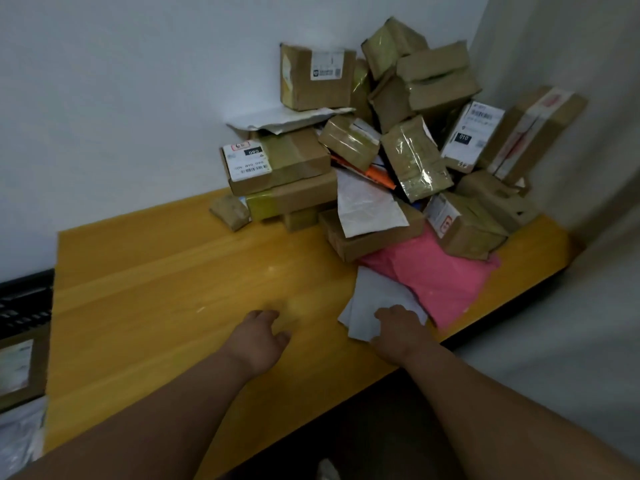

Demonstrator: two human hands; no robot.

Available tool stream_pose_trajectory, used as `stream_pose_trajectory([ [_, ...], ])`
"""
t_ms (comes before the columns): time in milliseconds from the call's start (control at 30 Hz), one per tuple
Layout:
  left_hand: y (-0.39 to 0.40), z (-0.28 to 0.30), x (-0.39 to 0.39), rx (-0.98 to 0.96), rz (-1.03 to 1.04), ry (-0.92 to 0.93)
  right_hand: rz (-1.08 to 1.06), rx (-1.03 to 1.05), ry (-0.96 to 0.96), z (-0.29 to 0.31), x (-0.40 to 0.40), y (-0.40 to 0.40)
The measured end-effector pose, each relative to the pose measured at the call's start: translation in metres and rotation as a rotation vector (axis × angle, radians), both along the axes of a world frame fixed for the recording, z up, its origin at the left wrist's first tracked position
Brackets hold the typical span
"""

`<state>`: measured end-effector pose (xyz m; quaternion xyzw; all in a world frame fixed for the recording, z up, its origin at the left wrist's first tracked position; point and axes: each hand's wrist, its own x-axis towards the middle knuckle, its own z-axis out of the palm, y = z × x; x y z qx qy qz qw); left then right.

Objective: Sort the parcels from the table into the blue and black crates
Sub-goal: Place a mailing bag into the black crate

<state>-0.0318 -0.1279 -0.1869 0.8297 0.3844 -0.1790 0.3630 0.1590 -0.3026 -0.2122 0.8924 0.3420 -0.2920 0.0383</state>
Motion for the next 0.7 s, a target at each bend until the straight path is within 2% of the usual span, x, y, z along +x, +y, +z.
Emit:
stream_pose_trajectory([
  [233, -0.005, -0.015, 0.016, 0.009, 0.091, 0.098, 0.110, -0.108, 0.011, -0.023, 0.022, 0.011],
  [333, -0.004, -0.019, 0.016, 0.005, 0.141, 0.125, 0.133, -0.089, -0.033, -0.035, 0.021, 0.009],
  [433, -0.004, -0.020, 0.016, -0.007, 0.153, 0.152, 0.234, -0.024, -0.086, -0.043, 0.021, 0.010],
  [533, -0.006, -0.019, 0.014, -0.017, 0.172, 0.145, 0.328, 0.131, -0.090, -0.046, 0.013, 0.015],
  [600, -0.007, -0.017, 0.013, -0.021, 0.177, 0.132, 0.306, 0.253, -0.066, -0.045, 0.007, 0.019],
  [700, -0.007, -0.013, 0.009, -0.073, 0.254, 0.077, 0.155, 0.369, 0.102, -0.029, -0.003, 0.034],
])
